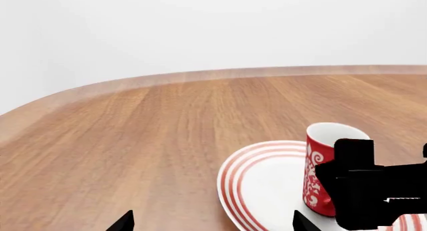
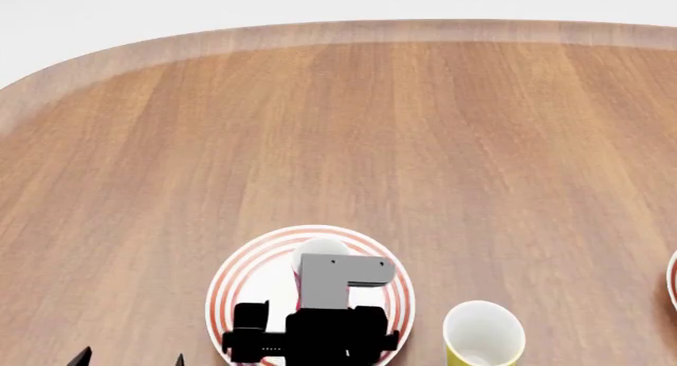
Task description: Put the red mug on the left plate.
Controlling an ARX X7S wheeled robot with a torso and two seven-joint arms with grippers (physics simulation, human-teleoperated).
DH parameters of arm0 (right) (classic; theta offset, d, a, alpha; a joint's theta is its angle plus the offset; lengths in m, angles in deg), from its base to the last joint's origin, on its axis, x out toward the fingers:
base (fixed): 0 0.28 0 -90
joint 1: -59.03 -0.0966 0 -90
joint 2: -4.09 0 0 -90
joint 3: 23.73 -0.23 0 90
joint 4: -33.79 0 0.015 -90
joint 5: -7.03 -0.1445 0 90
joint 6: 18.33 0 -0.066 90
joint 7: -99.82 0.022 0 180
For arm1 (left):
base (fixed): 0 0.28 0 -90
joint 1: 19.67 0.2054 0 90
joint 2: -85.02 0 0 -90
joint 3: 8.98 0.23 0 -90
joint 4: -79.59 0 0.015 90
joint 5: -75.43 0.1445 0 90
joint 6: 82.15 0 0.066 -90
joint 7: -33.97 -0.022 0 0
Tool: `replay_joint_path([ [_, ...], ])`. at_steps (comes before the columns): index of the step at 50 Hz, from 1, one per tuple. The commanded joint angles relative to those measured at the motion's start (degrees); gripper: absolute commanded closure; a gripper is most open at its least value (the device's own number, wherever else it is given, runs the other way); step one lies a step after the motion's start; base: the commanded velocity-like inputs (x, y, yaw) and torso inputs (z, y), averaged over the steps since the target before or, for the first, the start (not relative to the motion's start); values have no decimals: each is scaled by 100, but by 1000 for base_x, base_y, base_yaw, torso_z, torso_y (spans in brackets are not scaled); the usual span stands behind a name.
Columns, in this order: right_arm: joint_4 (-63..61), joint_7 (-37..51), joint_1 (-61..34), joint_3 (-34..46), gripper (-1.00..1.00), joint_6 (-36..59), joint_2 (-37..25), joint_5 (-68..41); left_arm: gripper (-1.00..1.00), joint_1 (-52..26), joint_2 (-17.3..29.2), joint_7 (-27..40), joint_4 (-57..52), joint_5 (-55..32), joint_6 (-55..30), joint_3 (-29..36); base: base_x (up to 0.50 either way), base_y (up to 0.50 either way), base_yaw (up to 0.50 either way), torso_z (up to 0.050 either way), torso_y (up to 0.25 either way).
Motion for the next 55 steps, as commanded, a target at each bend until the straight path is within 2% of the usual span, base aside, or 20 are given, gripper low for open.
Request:
replay_joint_path([
  [1, -1451, 578, 54, 30, -100, -669, -757, 444, -100, 59, 63, 59, -201, -86, -61, -43, 0, 0, 0, 0, 0],
  [12, -2907, 1299, -18, 61, -100, -1190, -1540, 1019, -100, 187, 266, 306, -944, -201, -458, -123, 0, 0, 0, 0, 0],
  [25, -4797, 2105, -338, -22, -100, -1447, -2428, 1530, -100, 405, 755, 802, -2925, -461, -1460, -207, 0, 0, 0, 0, 0],
  [35, -5592, 2412, -577, -183, -100, -1541, -2824, 1716, -100, 494, 1033, 1137, -4062, -581, -1943, -310, 0, 0, 0, 0, 0],
  [55, -6812, 3020, -892, -387, -100, -1578, -3330, 2142, -100, 387, 1330, 1601, -5558, -859, -2742, -373, 0, 0, 0, 0, 0],
])
